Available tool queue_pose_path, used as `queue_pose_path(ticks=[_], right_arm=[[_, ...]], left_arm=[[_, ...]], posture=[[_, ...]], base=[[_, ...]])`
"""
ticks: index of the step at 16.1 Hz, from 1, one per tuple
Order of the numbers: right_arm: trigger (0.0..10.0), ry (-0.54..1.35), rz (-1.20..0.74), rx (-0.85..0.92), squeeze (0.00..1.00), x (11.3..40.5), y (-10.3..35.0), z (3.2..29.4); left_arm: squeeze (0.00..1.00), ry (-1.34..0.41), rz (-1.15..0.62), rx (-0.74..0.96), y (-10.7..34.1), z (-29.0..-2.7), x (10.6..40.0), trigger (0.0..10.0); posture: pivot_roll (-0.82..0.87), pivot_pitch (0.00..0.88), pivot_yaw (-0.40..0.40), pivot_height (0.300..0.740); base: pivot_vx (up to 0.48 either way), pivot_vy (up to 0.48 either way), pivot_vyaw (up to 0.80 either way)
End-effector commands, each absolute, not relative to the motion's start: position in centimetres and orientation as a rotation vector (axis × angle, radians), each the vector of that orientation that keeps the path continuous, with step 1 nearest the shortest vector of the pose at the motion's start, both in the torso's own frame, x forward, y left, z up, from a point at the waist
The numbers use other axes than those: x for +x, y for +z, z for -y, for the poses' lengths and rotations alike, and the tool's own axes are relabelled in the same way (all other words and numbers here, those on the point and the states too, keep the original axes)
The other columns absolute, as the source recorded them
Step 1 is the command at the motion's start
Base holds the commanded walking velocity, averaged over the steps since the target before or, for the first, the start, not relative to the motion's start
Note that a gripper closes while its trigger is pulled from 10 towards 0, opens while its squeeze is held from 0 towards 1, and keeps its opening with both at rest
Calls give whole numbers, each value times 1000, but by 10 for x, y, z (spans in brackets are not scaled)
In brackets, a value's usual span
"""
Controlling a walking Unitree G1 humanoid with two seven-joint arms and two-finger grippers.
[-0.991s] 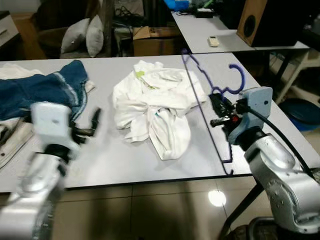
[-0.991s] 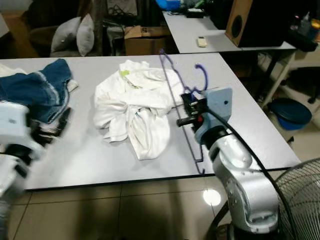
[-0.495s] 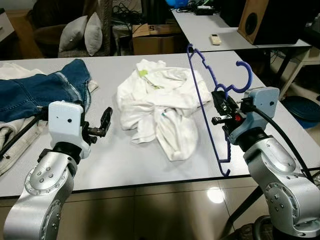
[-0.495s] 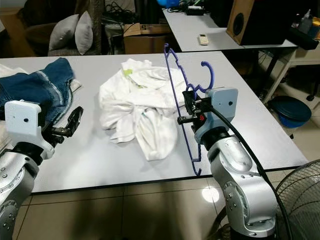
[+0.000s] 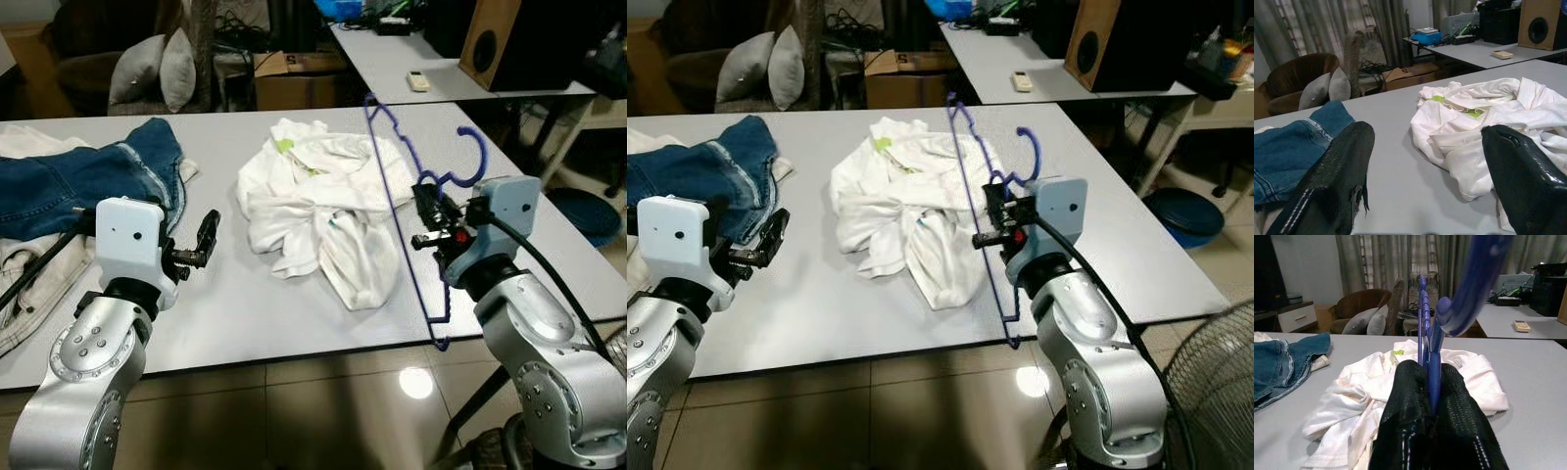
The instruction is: Hang hanger
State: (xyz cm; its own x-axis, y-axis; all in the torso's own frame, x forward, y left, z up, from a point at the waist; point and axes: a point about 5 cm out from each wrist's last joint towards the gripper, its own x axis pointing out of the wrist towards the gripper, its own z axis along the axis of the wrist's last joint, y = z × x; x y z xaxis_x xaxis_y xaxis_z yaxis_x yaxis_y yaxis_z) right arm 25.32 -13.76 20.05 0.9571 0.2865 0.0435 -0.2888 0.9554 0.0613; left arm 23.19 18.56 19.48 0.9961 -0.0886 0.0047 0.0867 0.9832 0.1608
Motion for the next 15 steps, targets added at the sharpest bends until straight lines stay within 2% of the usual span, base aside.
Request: queue_pose_path(ticks=[1,15], right_arm=[[10000,276,37,66,0,251,201,141],[10000,303,20,63,0,252,199,140]], left_arm=[[0,-82,3,166,194,-184,232,10000],[0,-77,-4,177,193,-183,231,10000]], posture=[[-43,0,54,740],[-38,0,44,740]], base=[[0,255,0],[0,296,0]])
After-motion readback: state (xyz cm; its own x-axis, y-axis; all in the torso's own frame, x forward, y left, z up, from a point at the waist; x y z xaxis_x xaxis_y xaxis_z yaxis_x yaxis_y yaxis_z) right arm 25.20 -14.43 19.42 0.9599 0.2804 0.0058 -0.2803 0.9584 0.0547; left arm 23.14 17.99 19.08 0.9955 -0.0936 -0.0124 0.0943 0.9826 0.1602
